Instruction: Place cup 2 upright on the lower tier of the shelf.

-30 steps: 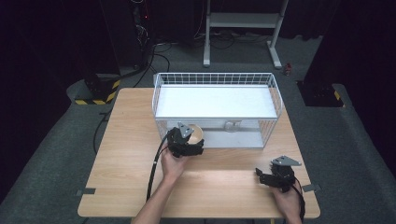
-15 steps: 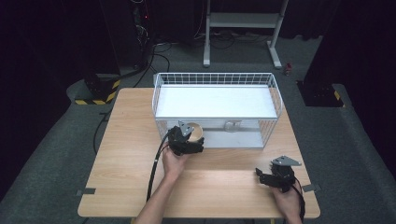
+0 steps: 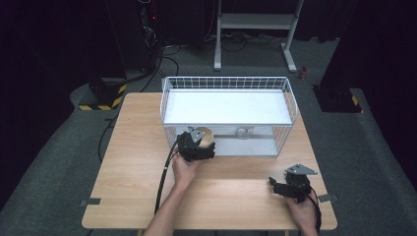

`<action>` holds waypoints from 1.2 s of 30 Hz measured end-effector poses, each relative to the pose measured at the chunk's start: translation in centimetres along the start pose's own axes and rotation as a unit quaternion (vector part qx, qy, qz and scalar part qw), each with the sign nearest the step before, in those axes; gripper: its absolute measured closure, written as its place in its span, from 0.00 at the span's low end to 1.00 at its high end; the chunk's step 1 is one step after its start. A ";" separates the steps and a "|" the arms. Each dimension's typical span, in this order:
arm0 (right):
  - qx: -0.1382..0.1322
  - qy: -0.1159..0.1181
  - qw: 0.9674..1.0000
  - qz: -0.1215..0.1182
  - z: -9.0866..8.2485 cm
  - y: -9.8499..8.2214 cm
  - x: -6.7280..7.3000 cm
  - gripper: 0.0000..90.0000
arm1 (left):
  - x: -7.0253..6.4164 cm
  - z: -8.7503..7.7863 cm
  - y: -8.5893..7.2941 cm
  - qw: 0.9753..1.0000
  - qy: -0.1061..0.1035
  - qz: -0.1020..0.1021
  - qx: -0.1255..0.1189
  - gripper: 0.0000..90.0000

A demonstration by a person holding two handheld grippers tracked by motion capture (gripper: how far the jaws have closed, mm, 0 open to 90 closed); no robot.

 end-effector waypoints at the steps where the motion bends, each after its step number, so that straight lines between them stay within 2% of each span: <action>1: 0.000 0.000 1.000 0.000 0.0 0.0 0.0 0.25 | 0.0 0.0 0.0 1.000 -0.004 -0.003 0.000 0.09; 7: 0.000 0.000 1.000 0.000 0.0 0.0 0.0 0.25 | 0.0 -0.2 0.0 1.000 -0.003 0.001 0.004 0.07; 13: 0.000 0.000 1.000 0.001 0.0 0.0 0.0 0.25 | 0.3 -0.4 -0.2 1.000 -0.010 -0.009 0.013 0.04; 14: 0.000 0.000 1.000 0.001 0.0 0.0 0.0 0.25 | 0.1 -0.4 -0.3 1.000 -0.014 -0.018 0.012 0.04; 16: 0.000 0.000 1.000 0.001 0.0 0.0 0.0 0.25 | 0.2 -0.6 -0.4 1.000 -0.010 -0.009 0.015 0.03; 21: 0.000 0.000 1.000 0.000 0.0 0.0 0.0 0.25 | 0.4 -1.0 -0.8 1.000 -0.017 -0.017 0.015 0.05; 28: 0.000 0.000 1.000 0.001 0.0 0.0 0.0 0.25 | 0.2 -1.5 -1.6 1.000 -0.019 -0.012 0.019 0.12; 36: 0.000 0.000 1.000 0.000 0.0 0.0 0.0 0.25 | 0.1 -1.4 -2.4 0.999 -0.020 -0.018 0.024 0.15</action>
Point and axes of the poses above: each handheld gripper's, and its own axes: z roughly forward along the jaws, y roughly out of its top, x roughly to its left, the point moved 5 cm from there along z, roughly forward along the jaws, and after that the axes turned 5 degrees about -y, right-handed, at the moved point
